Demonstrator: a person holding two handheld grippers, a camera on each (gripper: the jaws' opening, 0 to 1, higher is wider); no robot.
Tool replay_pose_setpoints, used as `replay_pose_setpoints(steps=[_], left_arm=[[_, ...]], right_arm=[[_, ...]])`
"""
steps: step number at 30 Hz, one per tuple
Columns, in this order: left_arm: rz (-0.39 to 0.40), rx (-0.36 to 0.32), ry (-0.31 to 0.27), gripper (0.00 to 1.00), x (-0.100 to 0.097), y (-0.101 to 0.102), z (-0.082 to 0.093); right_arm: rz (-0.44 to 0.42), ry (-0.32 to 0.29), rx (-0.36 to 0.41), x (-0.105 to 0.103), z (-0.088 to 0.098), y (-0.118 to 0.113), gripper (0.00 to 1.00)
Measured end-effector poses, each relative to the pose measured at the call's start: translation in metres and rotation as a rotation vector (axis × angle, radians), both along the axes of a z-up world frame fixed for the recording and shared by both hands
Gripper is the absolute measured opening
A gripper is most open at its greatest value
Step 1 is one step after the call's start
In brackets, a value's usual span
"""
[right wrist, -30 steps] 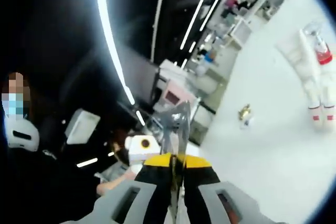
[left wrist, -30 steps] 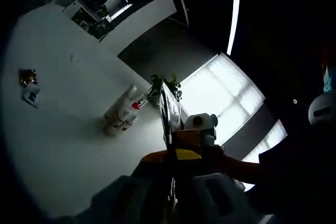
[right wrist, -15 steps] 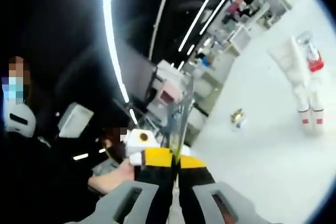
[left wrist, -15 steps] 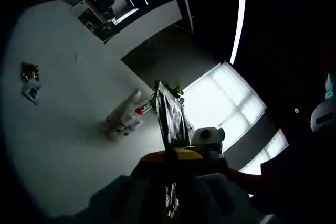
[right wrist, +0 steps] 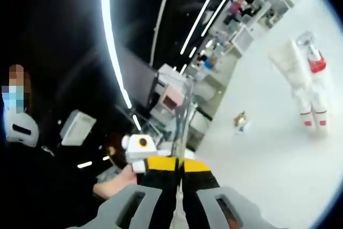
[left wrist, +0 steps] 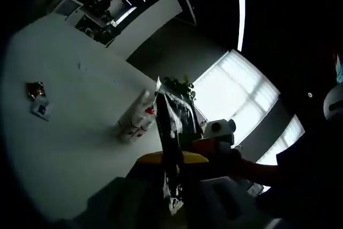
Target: Arrange the skincare products in the storage area until every visible bottle or jar stands upright without overlapping.
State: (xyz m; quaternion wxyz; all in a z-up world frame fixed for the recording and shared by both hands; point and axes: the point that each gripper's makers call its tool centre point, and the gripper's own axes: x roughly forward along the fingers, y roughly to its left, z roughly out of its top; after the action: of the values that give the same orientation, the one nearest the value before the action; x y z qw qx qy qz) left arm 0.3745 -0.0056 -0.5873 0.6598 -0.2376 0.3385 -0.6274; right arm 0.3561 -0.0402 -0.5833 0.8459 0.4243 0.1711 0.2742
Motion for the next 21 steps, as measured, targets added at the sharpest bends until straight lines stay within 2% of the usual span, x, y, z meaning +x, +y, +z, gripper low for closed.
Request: replay_pose_setpoints(steps=[4, 7, 14, 16, 21], left_arm=[[0.019, 0.0, 0.008, 0.0, 0.002, -0.001, 0.0], [0.024, 0.026, -0.019, 0.0, 0.002, -0.003, -0.004], [0.035, 0.021, -0.002, 0.0, 0.004, -0.004, -0.004], [0.033, 0.006, 0.008, 0.0, 0.005, -0.004, -0.002], [0.028, -0.01, 0.027, 0.0, 0.006, -0.004, -0.002]], right_arm=[[-0.019, 0.033, 0.012, 0.002, -0.005, -0.002, 0.0], [-0.032, 0.047, -0.009, 0.003, -0.009, -0.004, 0.0], [-0.041, 0.016, -0.065, 0.004, -0.011, -0.007, 0.02], [-0.036, -0.013, -0.137, 0.004, -0.014, -0.007, 0.08], [-0.008, -0.094, -0.272, 0.003, -0.013, -0.001, 0.4]])
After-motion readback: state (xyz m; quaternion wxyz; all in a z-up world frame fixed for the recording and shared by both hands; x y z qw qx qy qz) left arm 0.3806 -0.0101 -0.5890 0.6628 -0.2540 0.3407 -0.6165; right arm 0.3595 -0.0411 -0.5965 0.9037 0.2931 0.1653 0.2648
